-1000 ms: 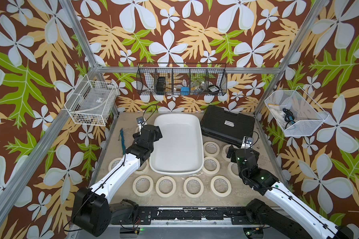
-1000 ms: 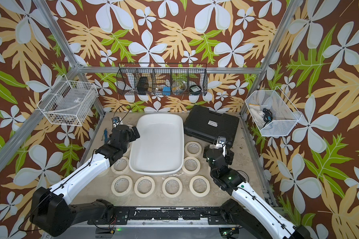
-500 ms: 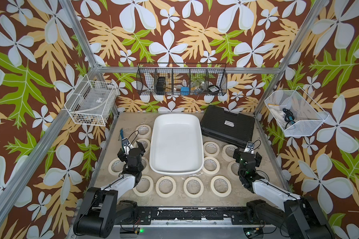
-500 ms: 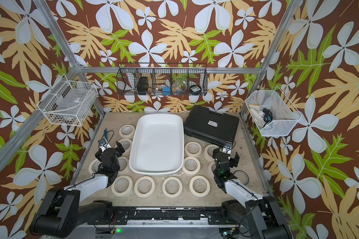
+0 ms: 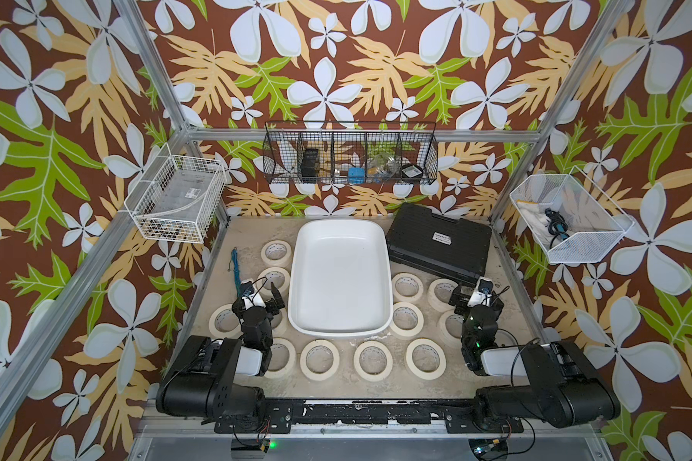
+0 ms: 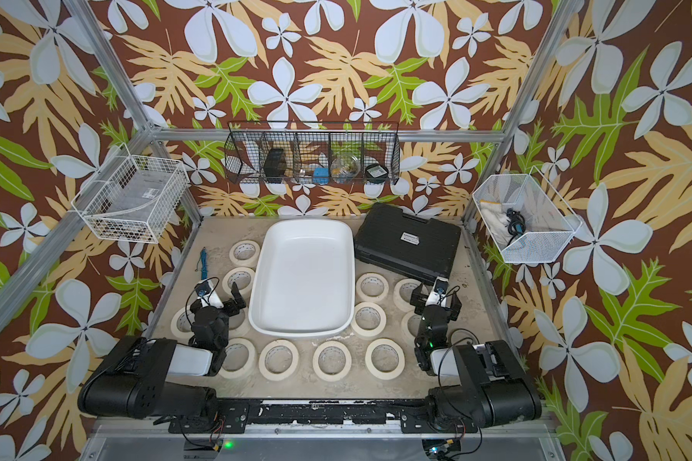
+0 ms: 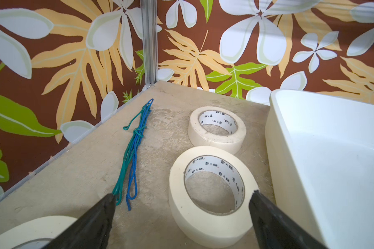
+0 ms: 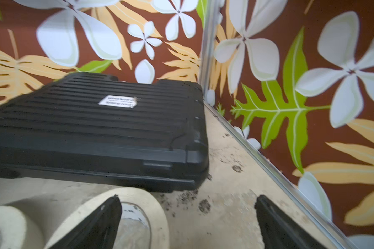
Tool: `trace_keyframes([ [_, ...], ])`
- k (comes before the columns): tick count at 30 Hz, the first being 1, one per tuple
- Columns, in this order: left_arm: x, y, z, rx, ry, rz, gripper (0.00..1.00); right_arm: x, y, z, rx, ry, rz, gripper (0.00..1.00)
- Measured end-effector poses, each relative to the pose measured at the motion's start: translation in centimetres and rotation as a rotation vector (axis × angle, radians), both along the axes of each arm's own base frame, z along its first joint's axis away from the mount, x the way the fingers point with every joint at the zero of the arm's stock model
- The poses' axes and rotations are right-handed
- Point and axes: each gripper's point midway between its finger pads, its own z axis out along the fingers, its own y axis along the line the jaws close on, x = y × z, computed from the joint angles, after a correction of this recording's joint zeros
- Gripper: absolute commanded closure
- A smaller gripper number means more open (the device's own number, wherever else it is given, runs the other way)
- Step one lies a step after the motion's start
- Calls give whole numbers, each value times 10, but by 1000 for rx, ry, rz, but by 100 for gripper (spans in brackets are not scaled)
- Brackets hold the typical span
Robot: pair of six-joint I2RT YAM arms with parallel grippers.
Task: Take out the art tape in the storage box
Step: Reset both arms
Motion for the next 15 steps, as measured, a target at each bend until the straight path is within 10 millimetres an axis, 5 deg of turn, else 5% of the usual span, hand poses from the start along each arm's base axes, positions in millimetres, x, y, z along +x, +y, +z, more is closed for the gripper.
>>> trace_keyframes([
  [3,9,-2,16,-4,-57,-9,0,7,7,-11,-17,32,45,0],
  [6,9,-5,16,-4,-56,-25,0,14,10,4,-11,-13,63,0],
  [15,10,-6,16,8,-53,-36,0,15,12,2,-12,-2,79,0],
])
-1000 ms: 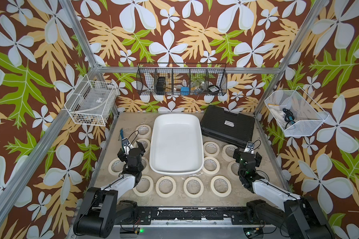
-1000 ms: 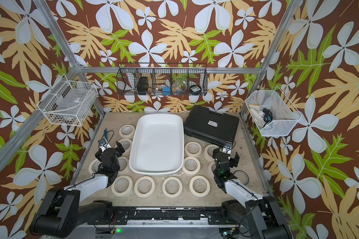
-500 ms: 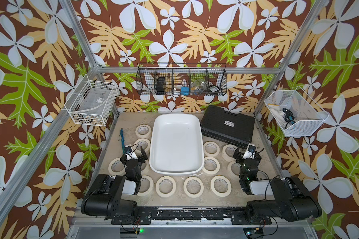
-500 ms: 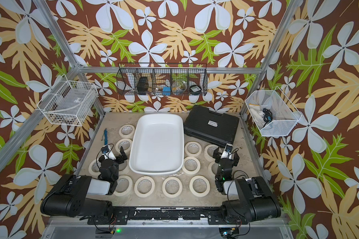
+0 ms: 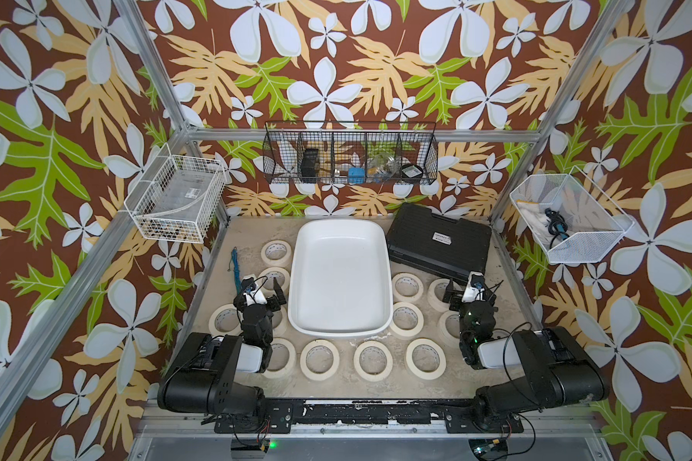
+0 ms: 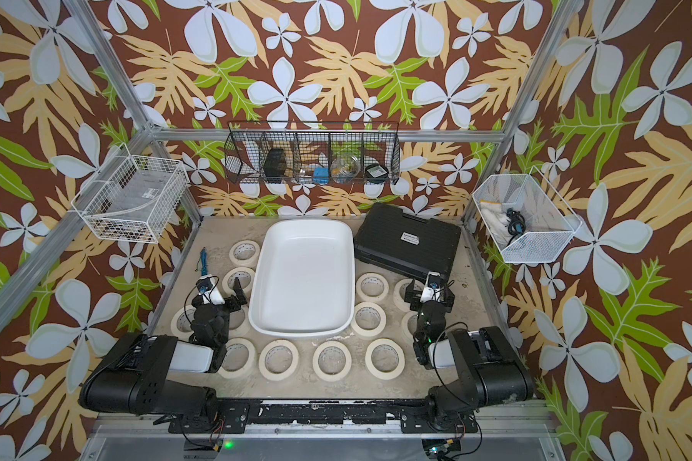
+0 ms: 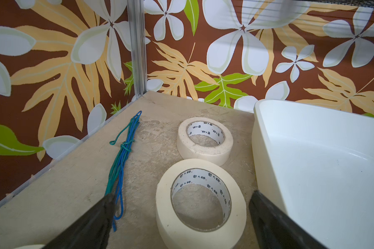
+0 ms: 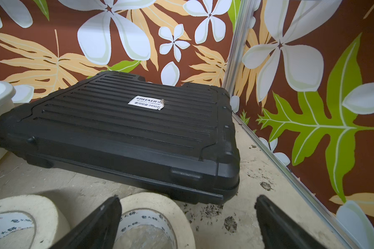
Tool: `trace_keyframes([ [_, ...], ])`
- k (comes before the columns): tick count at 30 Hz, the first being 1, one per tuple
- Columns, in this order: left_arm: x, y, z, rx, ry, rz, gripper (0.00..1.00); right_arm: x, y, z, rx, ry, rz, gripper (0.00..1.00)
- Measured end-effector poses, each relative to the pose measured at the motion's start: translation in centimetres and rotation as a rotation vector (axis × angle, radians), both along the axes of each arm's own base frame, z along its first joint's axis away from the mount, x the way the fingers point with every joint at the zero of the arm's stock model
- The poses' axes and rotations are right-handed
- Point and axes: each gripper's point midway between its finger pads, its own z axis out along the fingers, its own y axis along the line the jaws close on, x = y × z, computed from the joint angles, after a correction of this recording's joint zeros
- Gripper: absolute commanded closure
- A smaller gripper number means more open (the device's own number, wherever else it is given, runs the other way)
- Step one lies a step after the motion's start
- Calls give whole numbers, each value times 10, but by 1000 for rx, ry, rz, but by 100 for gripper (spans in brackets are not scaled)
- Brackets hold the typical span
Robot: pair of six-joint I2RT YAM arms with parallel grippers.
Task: Take out the art tape in the storage box
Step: Reset both arms
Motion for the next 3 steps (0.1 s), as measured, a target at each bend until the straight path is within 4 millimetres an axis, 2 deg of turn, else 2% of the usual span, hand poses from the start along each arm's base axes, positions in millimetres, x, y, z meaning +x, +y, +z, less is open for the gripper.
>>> trace_keyframes([
  [3,0,0,0,0,0,0,0,1,1,1,1,-2,3,0],
])
